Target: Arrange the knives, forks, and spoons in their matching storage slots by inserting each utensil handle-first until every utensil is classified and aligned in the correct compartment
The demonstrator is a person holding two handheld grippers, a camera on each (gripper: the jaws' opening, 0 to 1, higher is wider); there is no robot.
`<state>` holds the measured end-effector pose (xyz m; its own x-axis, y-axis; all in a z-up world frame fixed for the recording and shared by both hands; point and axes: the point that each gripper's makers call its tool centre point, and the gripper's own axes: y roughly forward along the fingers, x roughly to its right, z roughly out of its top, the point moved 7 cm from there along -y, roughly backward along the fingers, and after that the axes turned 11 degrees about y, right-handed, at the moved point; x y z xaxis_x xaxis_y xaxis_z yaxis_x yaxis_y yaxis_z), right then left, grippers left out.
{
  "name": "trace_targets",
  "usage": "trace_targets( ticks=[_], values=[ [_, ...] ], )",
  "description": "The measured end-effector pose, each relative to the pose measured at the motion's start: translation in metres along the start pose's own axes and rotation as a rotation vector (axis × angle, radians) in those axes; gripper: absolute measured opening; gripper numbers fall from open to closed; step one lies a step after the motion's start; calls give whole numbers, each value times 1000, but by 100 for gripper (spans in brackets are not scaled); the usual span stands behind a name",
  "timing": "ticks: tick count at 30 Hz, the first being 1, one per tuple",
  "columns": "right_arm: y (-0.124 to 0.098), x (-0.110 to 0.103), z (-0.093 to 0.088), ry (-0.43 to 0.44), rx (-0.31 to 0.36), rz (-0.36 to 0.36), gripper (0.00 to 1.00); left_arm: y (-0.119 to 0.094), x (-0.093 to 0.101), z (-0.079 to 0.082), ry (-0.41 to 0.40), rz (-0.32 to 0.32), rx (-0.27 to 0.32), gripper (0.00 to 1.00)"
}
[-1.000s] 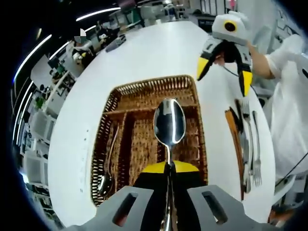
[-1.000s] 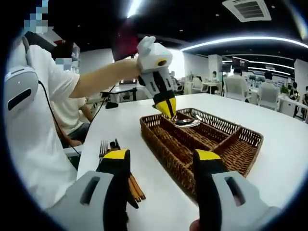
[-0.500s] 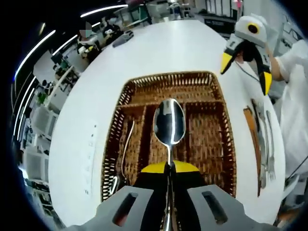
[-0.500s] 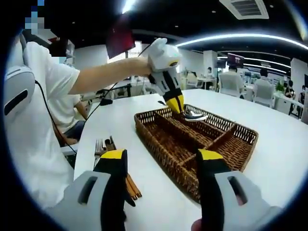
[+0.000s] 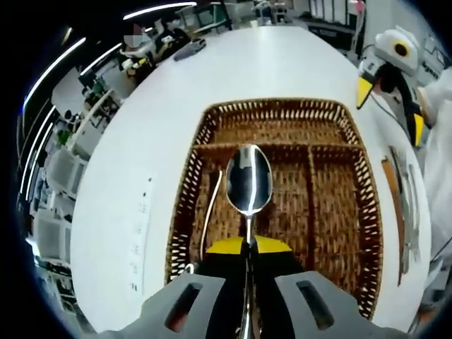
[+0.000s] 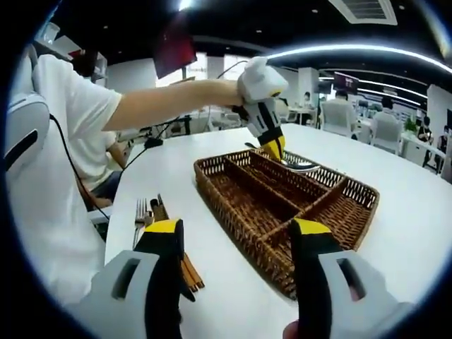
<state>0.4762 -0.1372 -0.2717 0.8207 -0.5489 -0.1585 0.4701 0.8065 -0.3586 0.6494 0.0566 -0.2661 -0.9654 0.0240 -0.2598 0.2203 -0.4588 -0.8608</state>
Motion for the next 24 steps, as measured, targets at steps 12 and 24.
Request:
trace_targets(
  ticks=[12,24],
  values=[
    [-2,4,-3,5,-9,-4,63,18,-34,-4,-39,4,11,1],
    [0,7,-5,16,-16,-4,63,41,-46,-17,-79,-23,16,1]
  ],
)
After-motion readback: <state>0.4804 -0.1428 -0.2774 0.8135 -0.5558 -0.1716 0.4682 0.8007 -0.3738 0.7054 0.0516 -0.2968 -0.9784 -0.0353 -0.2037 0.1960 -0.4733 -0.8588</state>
